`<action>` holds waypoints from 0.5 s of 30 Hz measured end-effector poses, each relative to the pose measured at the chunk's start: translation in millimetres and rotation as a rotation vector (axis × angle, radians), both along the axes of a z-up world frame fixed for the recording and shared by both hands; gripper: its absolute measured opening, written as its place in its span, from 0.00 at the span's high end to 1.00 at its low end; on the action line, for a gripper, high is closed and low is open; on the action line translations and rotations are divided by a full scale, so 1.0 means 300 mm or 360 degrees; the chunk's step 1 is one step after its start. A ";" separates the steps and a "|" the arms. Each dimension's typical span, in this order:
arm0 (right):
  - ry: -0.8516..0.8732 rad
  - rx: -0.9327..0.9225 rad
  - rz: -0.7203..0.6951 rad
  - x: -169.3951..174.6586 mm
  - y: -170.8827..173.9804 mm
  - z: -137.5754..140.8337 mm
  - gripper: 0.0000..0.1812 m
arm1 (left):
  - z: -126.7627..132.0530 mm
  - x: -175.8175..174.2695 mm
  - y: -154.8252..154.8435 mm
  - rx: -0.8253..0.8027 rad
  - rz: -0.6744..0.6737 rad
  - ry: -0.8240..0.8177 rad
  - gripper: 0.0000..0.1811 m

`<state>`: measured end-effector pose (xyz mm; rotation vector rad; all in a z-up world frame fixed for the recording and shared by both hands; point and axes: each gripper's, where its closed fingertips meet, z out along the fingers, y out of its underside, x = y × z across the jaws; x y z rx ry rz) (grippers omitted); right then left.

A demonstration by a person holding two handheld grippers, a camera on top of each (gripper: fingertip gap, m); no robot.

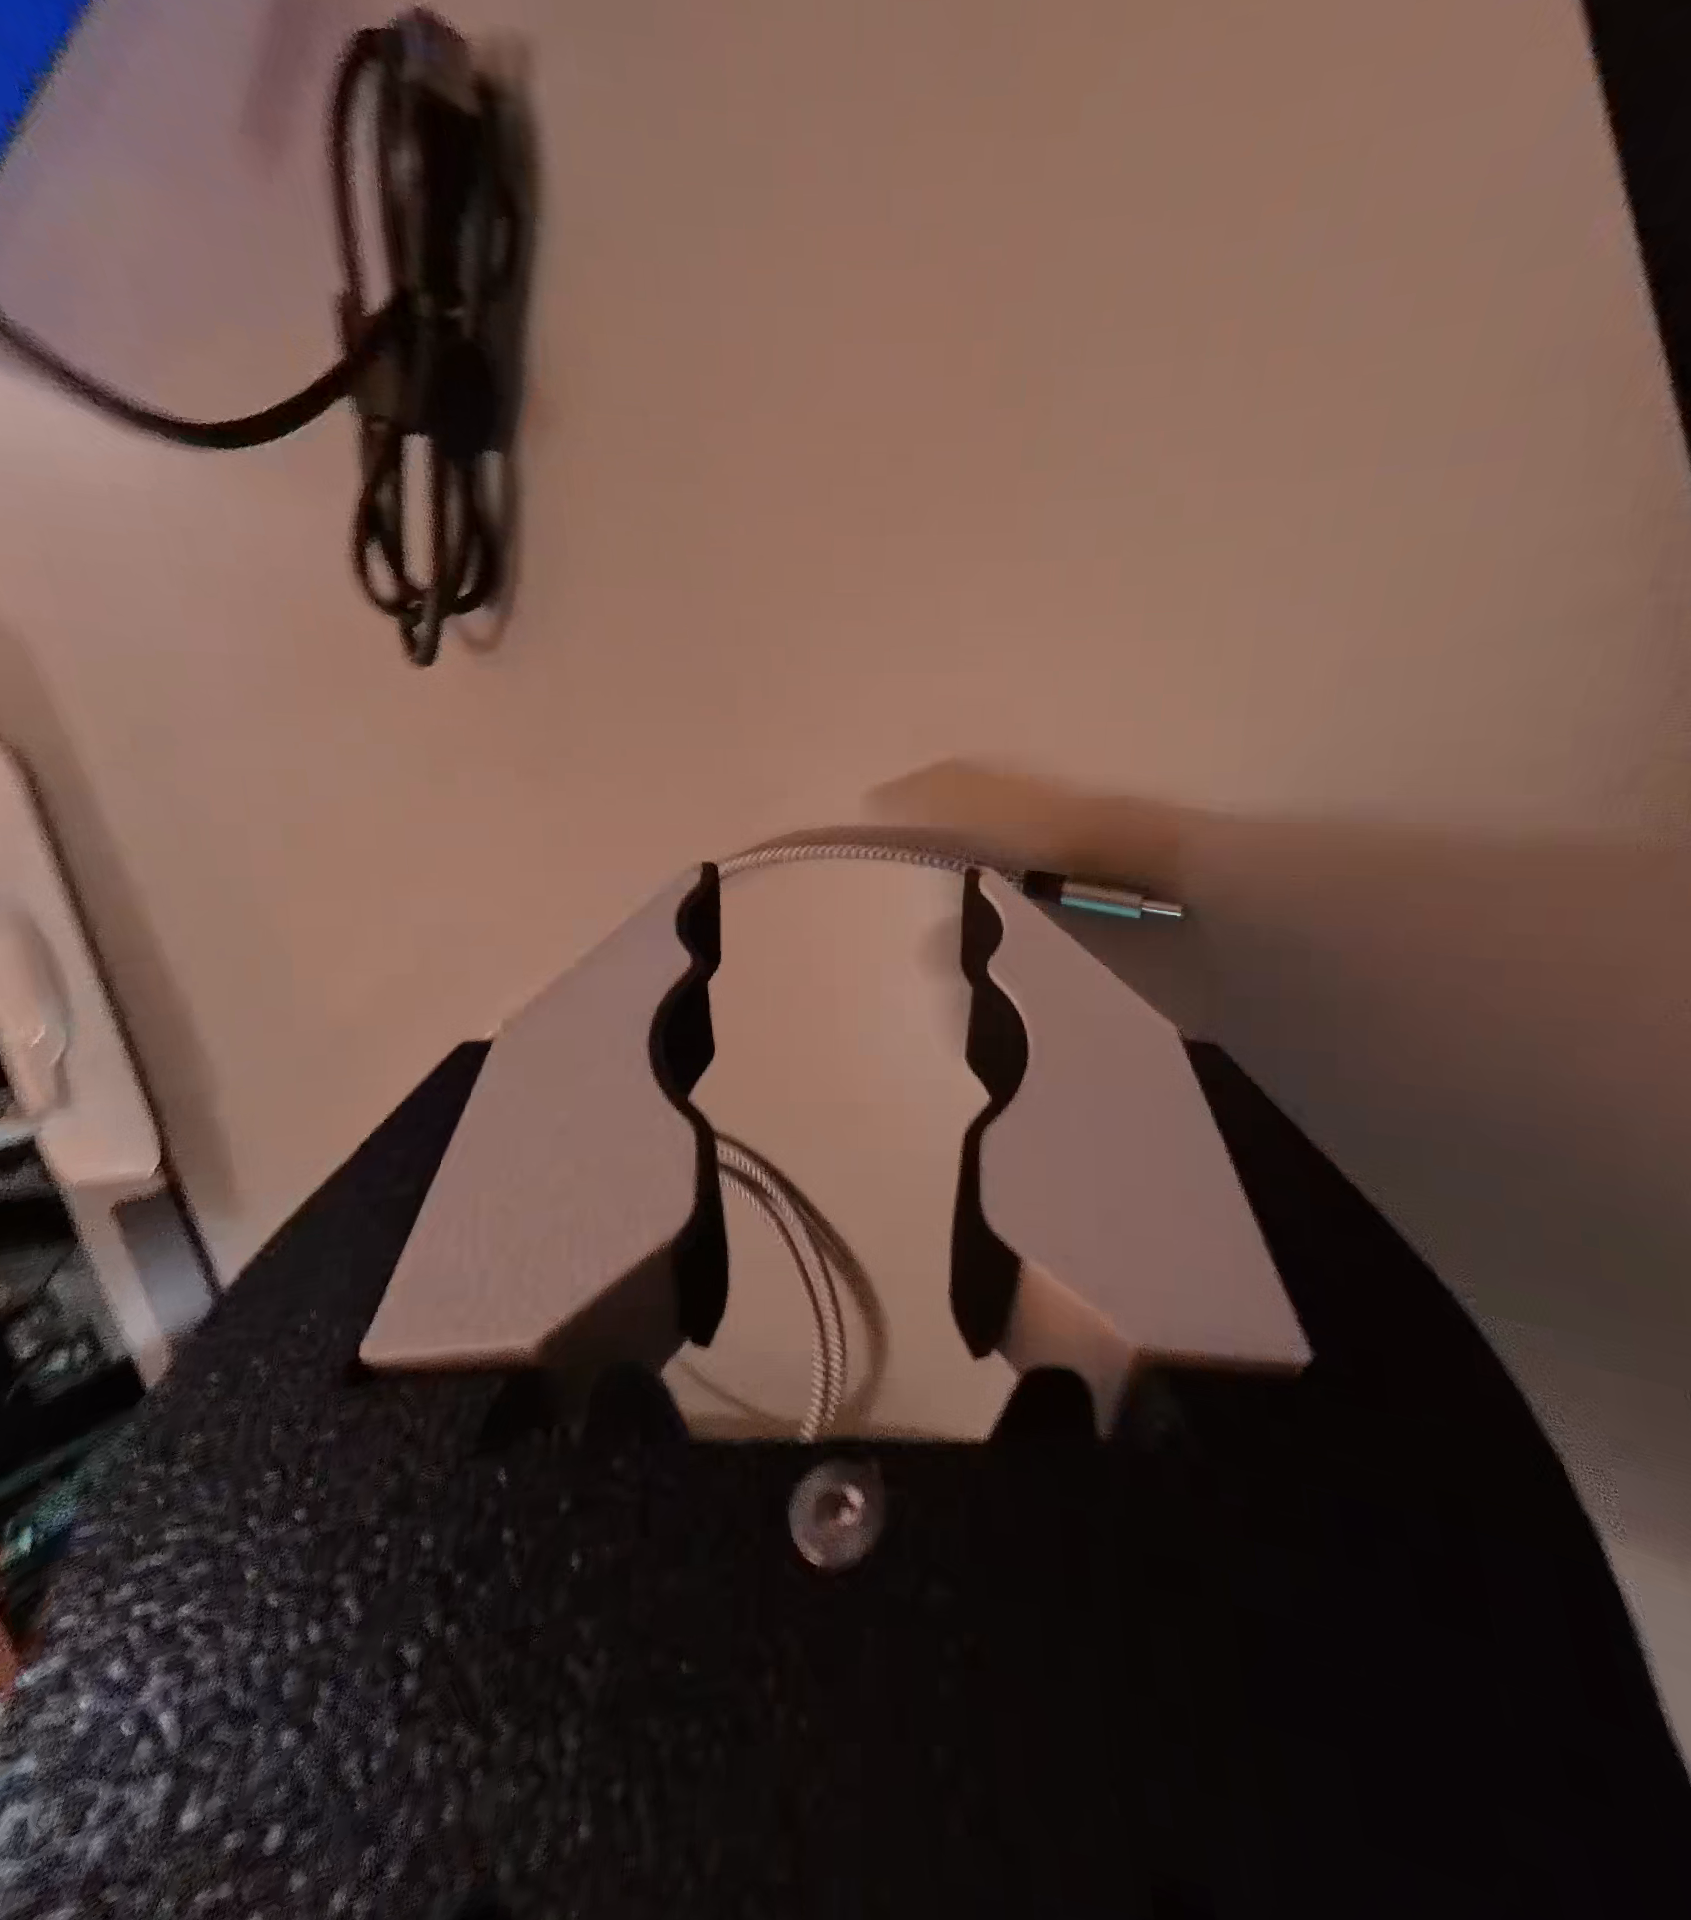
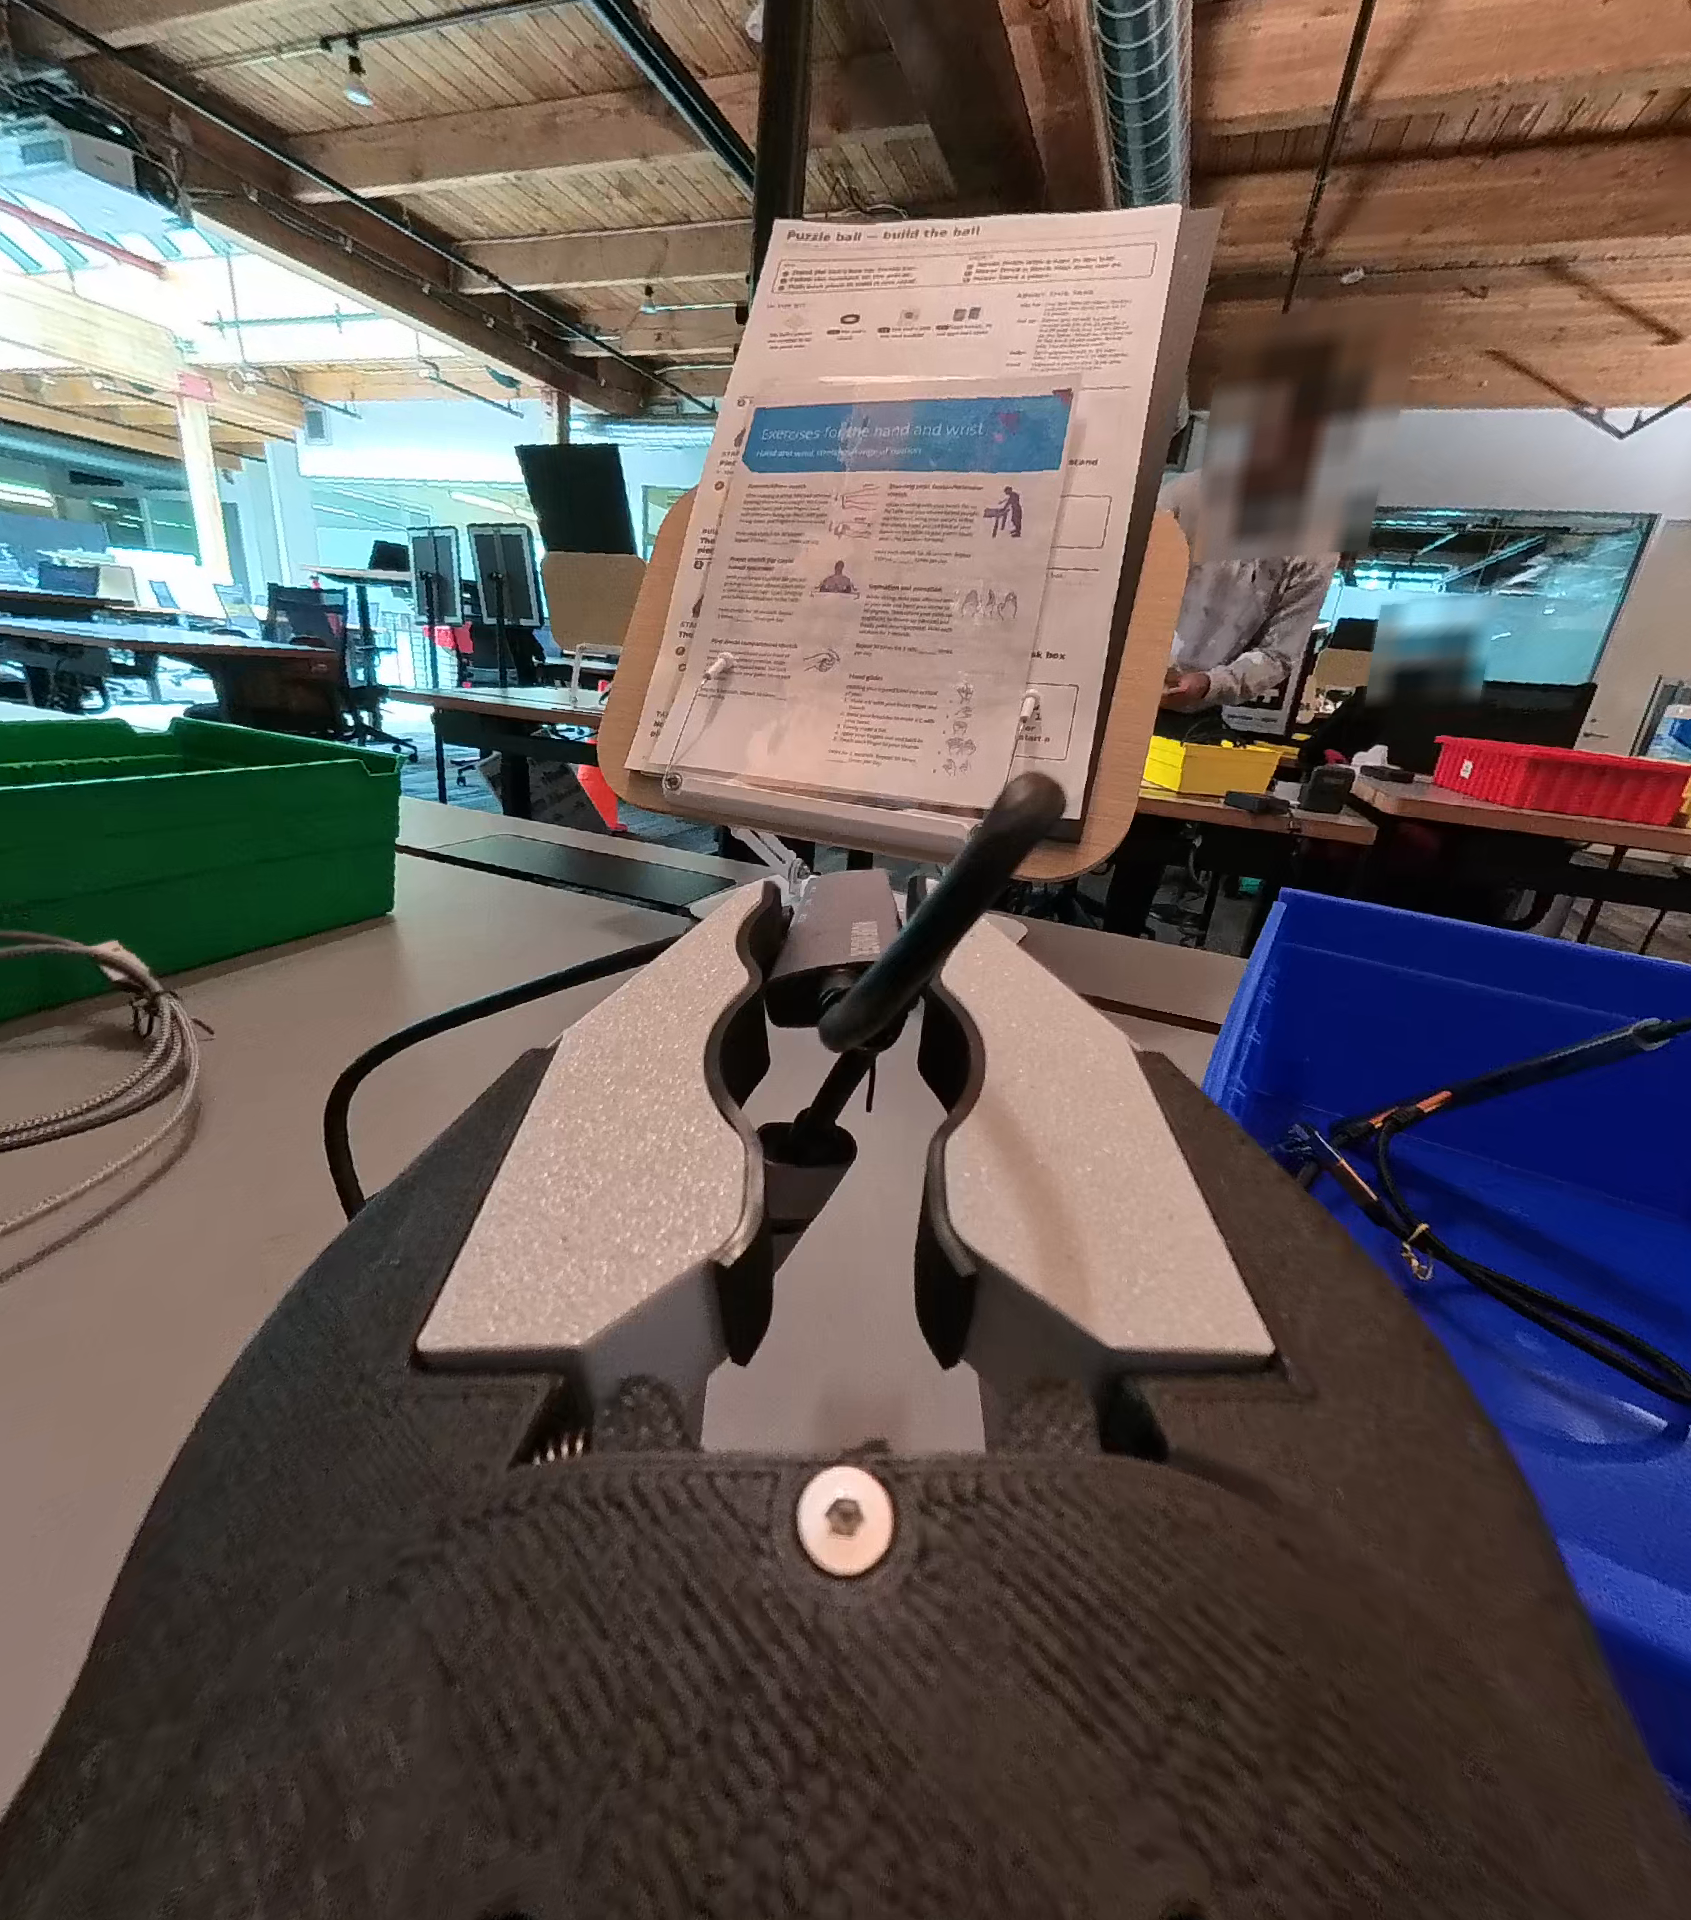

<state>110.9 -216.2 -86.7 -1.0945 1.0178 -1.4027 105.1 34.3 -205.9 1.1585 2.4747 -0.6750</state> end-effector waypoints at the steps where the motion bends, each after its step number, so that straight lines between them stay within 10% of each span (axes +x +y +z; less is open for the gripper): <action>1: 0.0003 0.0003 0.0004 0.001 0.001 -0.001 0.87 | -0.011 -0.004 -0.008 0.0047 -0.0063 0.0017 0.76; 10: 0.0016 -0.0021 0.0009 0.007 0.006 -0.004 0.87 | -0.072 0.042 -0.048 0.0417 -0.0572 -0.0503 0.72; 15: 0.0017 -0.0021 0.0009 0.006 0.006 -0.004 0.87 | -0.102 0.041 -0.058 0.0589 -0.0659 -0.0550 0.95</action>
